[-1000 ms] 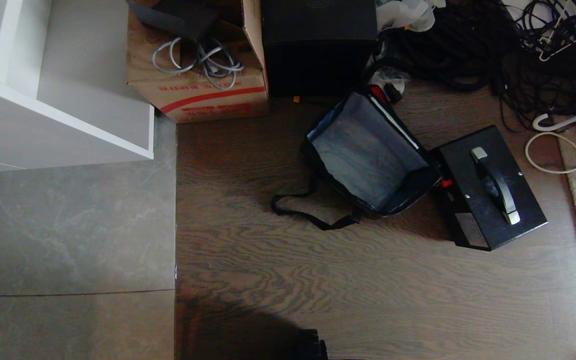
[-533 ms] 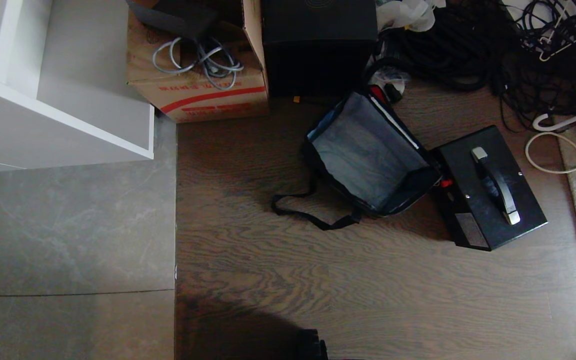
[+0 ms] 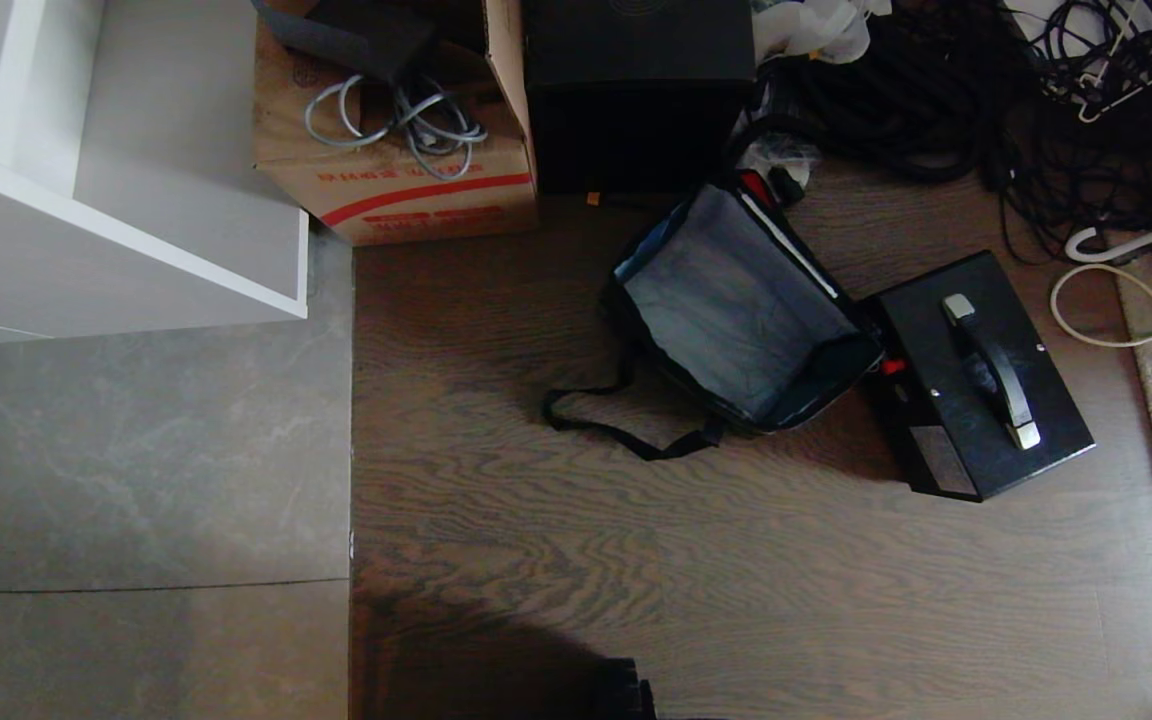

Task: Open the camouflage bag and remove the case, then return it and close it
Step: Grip the handle again

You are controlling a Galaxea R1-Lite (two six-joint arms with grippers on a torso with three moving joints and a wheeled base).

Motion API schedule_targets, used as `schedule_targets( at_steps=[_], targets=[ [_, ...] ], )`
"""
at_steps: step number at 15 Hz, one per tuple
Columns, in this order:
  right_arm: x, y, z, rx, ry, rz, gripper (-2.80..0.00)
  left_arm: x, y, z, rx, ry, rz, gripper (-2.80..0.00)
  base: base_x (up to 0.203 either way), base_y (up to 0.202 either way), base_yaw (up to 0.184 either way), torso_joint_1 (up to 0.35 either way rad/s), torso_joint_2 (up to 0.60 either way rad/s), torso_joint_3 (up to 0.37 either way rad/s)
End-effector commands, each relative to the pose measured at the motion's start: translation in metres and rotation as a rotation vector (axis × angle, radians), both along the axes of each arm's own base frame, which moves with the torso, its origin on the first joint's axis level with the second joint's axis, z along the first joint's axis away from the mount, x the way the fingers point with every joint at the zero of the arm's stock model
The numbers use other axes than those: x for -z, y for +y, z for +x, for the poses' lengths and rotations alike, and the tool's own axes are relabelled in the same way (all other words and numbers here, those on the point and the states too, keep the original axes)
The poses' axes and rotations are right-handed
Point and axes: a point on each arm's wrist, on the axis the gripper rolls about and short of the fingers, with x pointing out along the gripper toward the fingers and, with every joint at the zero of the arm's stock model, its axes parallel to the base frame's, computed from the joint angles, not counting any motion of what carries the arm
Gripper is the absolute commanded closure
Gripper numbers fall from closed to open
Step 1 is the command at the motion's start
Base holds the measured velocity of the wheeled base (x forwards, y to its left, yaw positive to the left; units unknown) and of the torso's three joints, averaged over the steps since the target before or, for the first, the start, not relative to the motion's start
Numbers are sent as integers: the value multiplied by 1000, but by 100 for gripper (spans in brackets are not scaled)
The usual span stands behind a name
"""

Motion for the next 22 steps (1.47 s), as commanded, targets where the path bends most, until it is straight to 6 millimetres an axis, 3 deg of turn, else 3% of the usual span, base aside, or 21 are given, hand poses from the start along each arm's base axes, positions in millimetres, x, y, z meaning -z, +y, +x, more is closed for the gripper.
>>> schedule_targets(
  at_steps=[1,22],
  targets=[
    [0,0,0,1,-5,1,0,0,0,0,0,1,-1,0,0,0,0,0,0,0],
    [0,0,0,2,-6,9,0,0,0,0,0,1,-1,0,0,0,0,0,0,0]
  ],
)
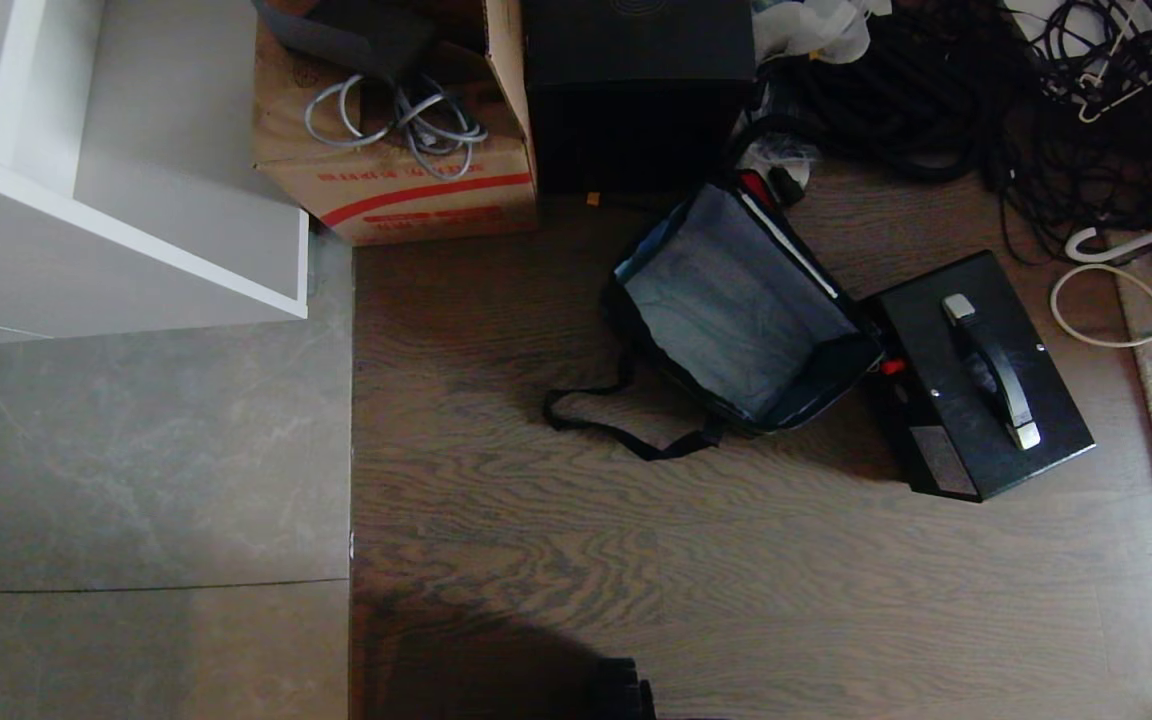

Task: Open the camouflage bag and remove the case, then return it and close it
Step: Grip the handle again

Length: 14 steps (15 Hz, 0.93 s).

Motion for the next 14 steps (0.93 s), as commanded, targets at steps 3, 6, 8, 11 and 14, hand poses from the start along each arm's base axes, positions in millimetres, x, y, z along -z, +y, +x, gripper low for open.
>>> schedule_targets(
  at_steps=[3,6,8,11,14],
  targets=[
    [0,0,0,0,0,0,0,0,0,0,-1,-1,-1,0,0,0,0,0,0,0],
    [0,0,0,0,0,1,0,0,0,0,-1,-1,-1,0,0,0,0,0,0,0],
    [0,0,0,0,0,1,0,0,0,0,-1,0,-1,0,0,0,0,0,0,0],
    [0,0,0,0,0,0,0,0,0,0,-1,-1,-1,0,0,0,0,0,0,0],
    [0,0,0,0,0,-2,0,0,0,0,-1,-1,-1,0,0,0,0,0,0,0]
  ],
)
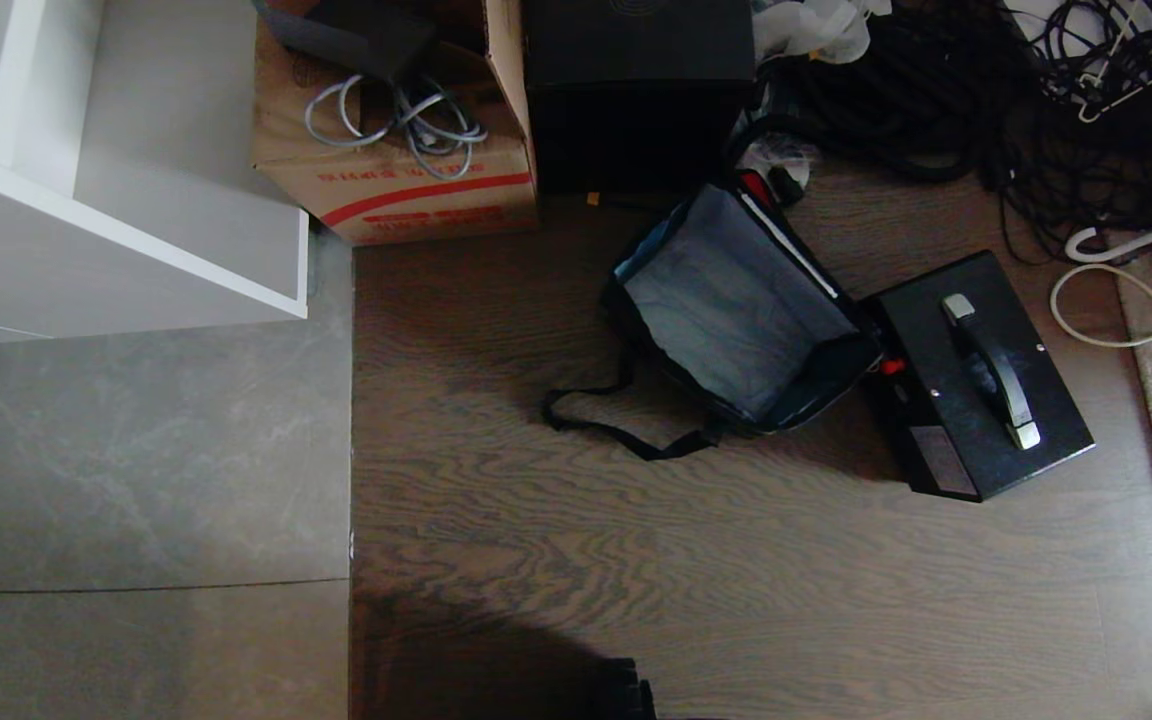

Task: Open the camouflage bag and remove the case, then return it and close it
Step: Grip the handle again

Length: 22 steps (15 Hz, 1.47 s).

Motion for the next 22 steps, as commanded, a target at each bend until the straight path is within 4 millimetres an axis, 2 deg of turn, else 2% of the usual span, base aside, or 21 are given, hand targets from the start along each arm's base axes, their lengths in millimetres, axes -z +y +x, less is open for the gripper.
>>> schedule_targets(
  at_steps=[1,9,11,13,14,15,16,18,20,22],
  targets=[
    [0,0,0,-2,2,-3,0,0,0,0,-1,0,-1,0,0,0,0,0,0,0],
    [0,0,0,0,-3,3,0,0,0,0,-1,-1,-1,0,0,0,0,0,0,0],
    [-21,0,-9,-1,-26,10,0,0,0,0,-1,-1,-1,0,0,0,0,0,0,0],
    [-59,0,-30,-26,5,19,0,0,0,0,-1,-1,-1,0,0,0,0,0,0,0],
    [-79,1,-34,-36,42,45,0,0,0,0,-1,-1,-1,0,0,0,0,0,0,0],
    [-95,1,-27,-41,111,82,0,0,0,0,-1,0,-1,0,0,0,0,0,0,0],
    [-112,1,-12,-46,205,119,0,0,0,0,-1,0,-1,0,0,0,0,0,0,0],
    [-139,2,31,-56,396,181,0,0,0,0,-1,-1,-1,0,0,0,0,0,0,0],
    [-165,5,87,-43,520,255,0,0,0,0,-1,0,-1,0,0,0,0,0,0,0],
    [-180,11,148,-28,562,321,0,0,0,0,-1,0,-1,0,0,0,0,0,0,0]
  ],
)
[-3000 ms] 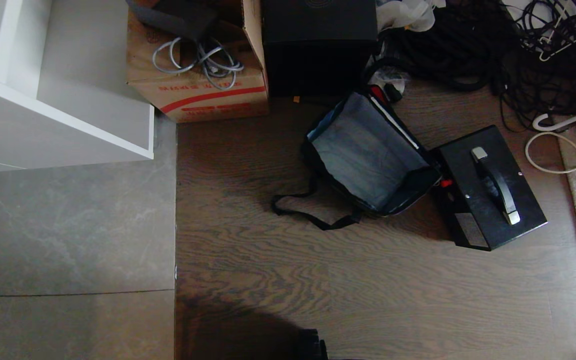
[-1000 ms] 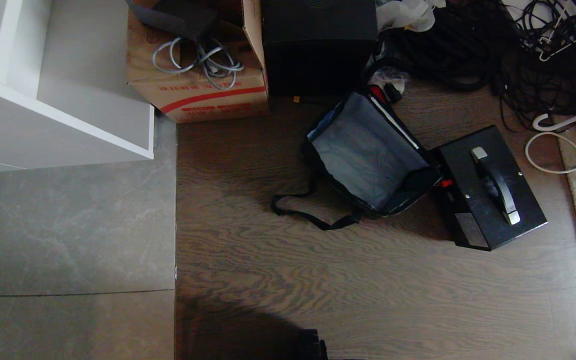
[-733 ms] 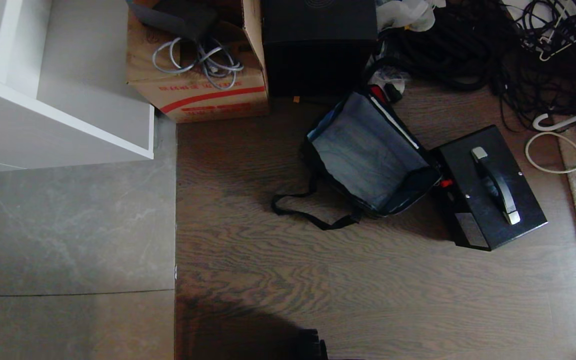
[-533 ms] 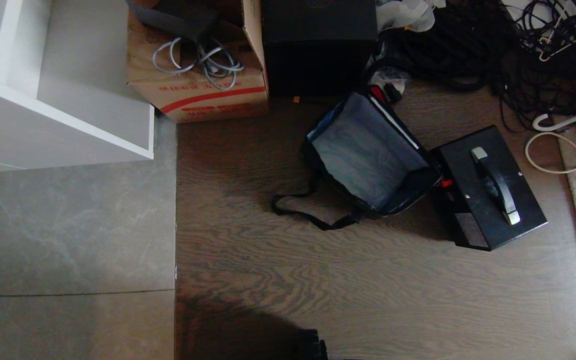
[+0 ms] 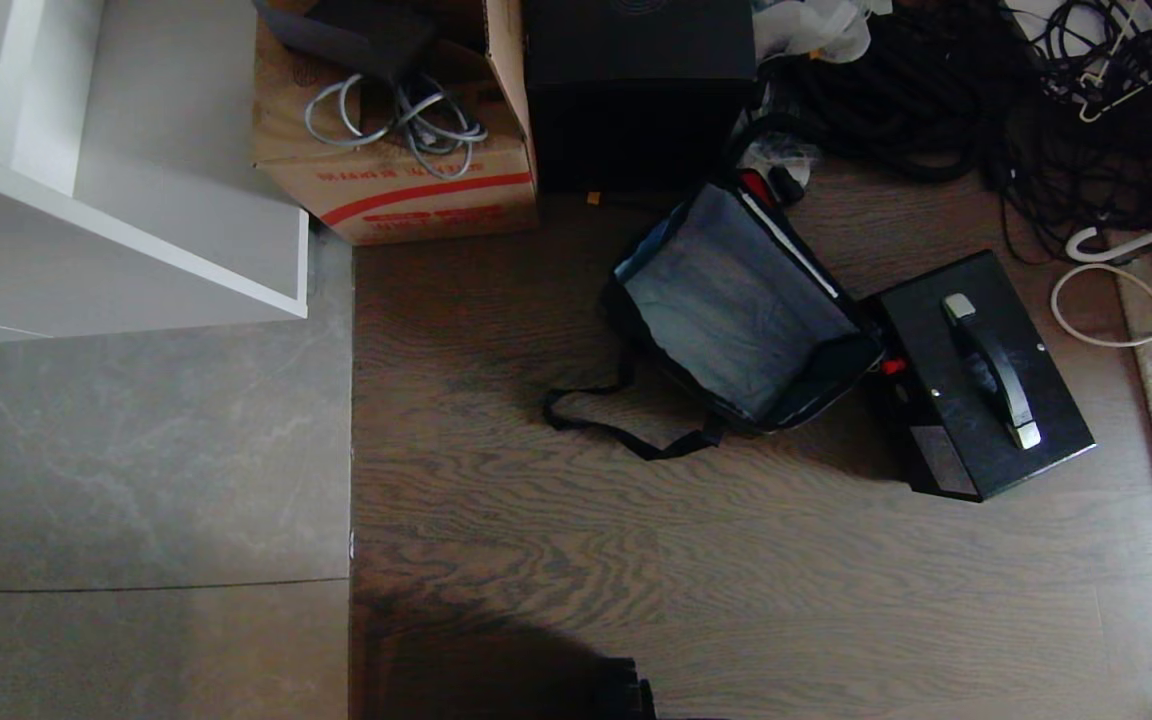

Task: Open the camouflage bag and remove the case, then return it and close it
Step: Grip the handle again

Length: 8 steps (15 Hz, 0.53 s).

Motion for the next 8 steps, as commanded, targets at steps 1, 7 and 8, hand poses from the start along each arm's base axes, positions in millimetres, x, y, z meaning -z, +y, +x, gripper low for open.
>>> schedule_targets(
  at_steps=[1,7,8],
  targets=[
    [-2,10,108,9,169,42,0,0,0,0,-1,0,-1,0,0,0,0,0,0,0],
    [33,2,256,-28,4,169,0,0,0,0,-1,-1,-1,0,0,0,0,0,0,0],
    [40,-2,266,-41,5,185,0,0,0,0,-1,-1,-1,0,0,0,0,0,0,0]
  ],
)
